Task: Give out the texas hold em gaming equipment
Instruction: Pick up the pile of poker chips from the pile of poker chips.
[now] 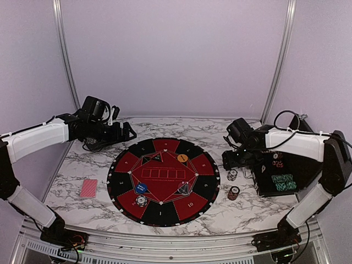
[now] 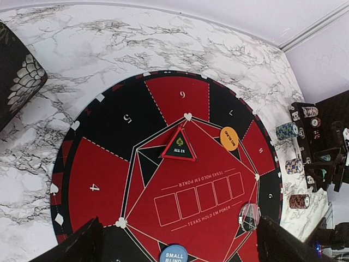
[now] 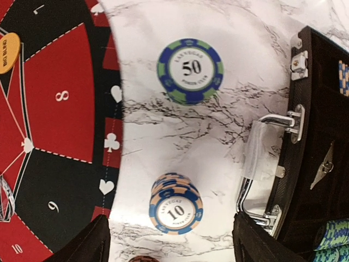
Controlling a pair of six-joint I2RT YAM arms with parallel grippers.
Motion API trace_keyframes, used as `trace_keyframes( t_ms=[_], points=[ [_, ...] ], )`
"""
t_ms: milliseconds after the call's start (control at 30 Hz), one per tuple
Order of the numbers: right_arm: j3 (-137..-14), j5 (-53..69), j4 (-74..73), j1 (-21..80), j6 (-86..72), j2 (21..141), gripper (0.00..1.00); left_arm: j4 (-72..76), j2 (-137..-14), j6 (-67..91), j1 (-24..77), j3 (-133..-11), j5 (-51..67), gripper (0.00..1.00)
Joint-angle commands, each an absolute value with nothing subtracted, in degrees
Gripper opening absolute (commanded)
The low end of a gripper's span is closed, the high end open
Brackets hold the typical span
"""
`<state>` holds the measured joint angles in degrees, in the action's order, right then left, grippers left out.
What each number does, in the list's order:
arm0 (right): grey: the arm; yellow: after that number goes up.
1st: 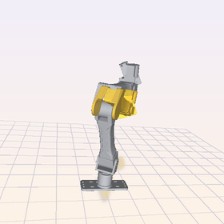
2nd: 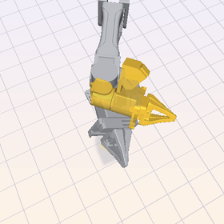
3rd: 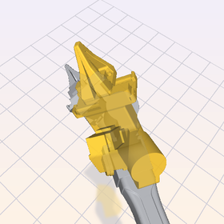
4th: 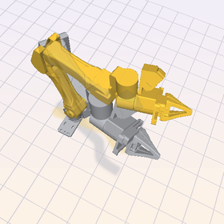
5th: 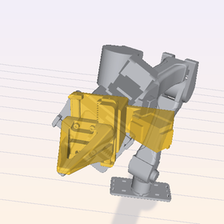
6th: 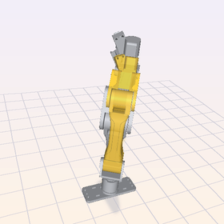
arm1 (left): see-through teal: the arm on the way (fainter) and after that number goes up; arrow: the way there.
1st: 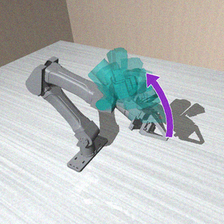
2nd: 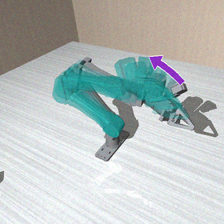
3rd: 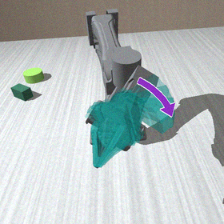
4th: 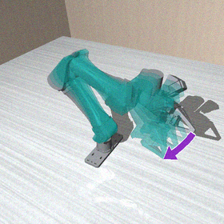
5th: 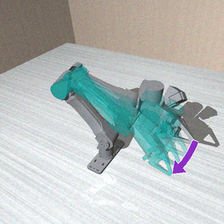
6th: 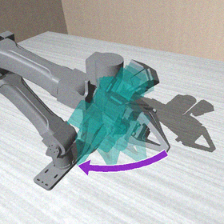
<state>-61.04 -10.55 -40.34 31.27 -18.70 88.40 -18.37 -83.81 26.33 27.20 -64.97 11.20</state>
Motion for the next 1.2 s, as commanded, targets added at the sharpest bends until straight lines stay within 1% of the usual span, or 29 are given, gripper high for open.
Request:
trace_keyframes(
  t_ms=[0, 300, 800, 1167],
  points=[
    [-60.21, -8.28, -35.67, 28.32, -16.31, 88.82, 0.74, -19.3, -83.74, 25.14, 27.33, -66.29, 9.9, 0.99],
    [-59.58, -7.02, -33.8, 27.14, -15.53, 92.25, 0.67, -19.34, -84.03, 25.05, 27.31, -65.99, 9.38, 0.99],
    [-56.36, -7.04, -31.57, 26.98, -16.09, 93.89, 0.65, -19.96, -84.71, 24.48, 27.33, -66.09, 9.11, 0.99],
    [-56.07, -7.38, -31.64, 26.98, -16.19, 94.4, 0.6, -20.0, -84.81, 24.32, 27.28, -65.85, 9.07, 0.99]
  ],
)
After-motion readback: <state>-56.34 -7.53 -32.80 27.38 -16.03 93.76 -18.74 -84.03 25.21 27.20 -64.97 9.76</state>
